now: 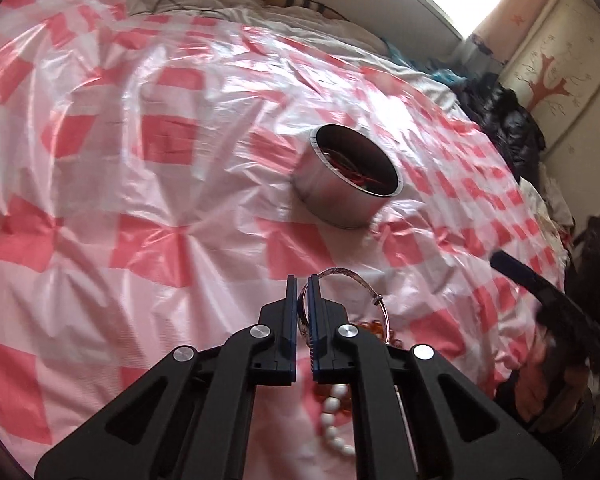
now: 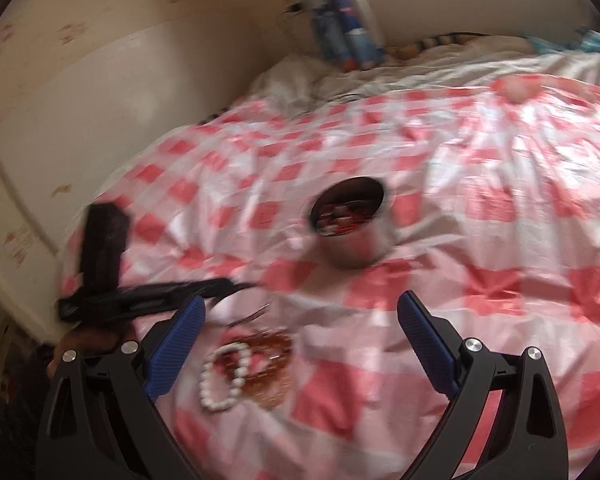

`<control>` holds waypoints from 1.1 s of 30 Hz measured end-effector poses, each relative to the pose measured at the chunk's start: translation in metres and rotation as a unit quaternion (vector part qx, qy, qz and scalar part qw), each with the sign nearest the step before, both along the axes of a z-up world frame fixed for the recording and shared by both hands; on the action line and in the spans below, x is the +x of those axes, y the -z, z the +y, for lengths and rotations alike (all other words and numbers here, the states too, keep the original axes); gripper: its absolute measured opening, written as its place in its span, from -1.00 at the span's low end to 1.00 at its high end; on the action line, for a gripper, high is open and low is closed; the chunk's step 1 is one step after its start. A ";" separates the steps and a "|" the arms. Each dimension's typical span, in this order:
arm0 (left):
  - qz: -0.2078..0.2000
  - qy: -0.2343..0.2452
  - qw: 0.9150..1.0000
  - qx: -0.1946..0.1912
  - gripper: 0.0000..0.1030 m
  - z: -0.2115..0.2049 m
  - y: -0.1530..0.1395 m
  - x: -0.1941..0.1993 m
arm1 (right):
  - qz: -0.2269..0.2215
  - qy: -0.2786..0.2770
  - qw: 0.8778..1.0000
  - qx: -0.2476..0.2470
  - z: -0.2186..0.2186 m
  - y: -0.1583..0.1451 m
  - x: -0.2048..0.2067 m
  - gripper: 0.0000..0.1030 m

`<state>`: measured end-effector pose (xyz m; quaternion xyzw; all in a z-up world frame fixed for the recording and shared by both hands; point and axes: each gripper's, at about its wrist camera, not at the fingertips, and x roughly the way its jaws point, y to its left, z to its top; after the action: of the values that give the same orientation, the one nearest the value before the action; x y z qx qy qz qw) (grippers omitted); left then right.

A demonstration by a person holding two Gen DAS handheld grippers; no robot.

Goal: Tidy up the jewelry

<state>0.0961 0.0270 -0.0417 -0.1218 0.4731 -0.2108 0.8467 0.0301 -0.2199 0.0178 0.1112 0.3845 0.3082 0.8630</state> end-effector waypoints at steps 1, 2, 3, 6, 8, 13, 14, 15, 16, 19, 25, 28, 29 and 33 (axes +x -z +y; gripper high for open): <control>0.001 -0.006 1.000 0.007 -0.92 0.002 0.002 0.002 | 0.003 -0.025 1.000 0.001 0.010 0.001 -0.002 0.80; 0.004 -0.012 1.000 0.014 -0.92 0.004 0.005 0.003 | 0.008 -0.048 0.999 -0.001 0.019 0.003 -0.004 0.80; 0.007 -0.014 1.000 0.016 -0.92 0.005 0.007 0.004 | 0.013 -0.071 0.997 -0.009 0.031 0.007 -0.006 0.80; 0.010 -0.016 1.000 0.024 -0.92 0.005 0.012 0.006 | 0.011 -0.106 0.994 -0.037 0.055 0.015 -0.015 0.74; 0.013 -0.015 0.999 0.026 -0.91 0.004 0.014 0.008 | 0.014 -0.125 0.991 -0.044 0.066 0.019 -0.018 0.43; 0.025 -0.013 0.999 0.037 -0.91 0.004 0.021 0.010 | 0.035 -0.138 0.987 -0.081 0.081 0.037 -0.015 0.08; 0.027 -0.014 0.999 0.038 -0.91 0.004 0.022 0.009 | 0.042 -0.135 0.986 -0.087 0.081 0.041 -0.013 0.07; 0.030 -0.016 0.999 0.037 -0.89 0.004 0.023 0.010 | 0.049 -0.136 0.985 -0.090 0.082 0.044 -0.011 0.02; 0.034 -0.017 0.999 0.038 -0.86 0.005 0.025 0.011 | 0.052 -0.136 0.985 -0.092 0.083 0.046 -0.010 0.01; 0.041 -0.011 0.998 0.039 -0.79 0.002 0.030 0.013 | 0.069 -0.133 0.984 -0.098 0.084 0.054 -0.006 0.02; 0.038 0.000 0.998 0.051 -0.58 -0.007 0.032 0.011 | 0.114 -0.128 0.984 -0.037 0.078 0.065 0.005 -0.15; 0.037 -0.001 0.998 0.050 -0.58 -0.008 0.032 0.011 | 0.138 -0.124 0.983 -0.001 0.071 0.069 0.009 -0.62; 0.037 0.001 0.998 0.052 -0.59 -0.008 0.032 0.011 | 0.141 -0.120 0.983 -0.004 0.071 0.070 0.010 -0.71; 0.029 0.002 0.997 0.071 -0.90 -0.011 0.031 0.012 | 0.130 -0.114 0.985 -0.008 0.070 0.066 0.009 -0.84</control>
<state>0.1078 0.0159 -0.0729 -0.0666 0.5118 -0.1751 0.8384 0.0391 -0.1500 -0.0481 0.0991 0.5058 0.3841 0.7660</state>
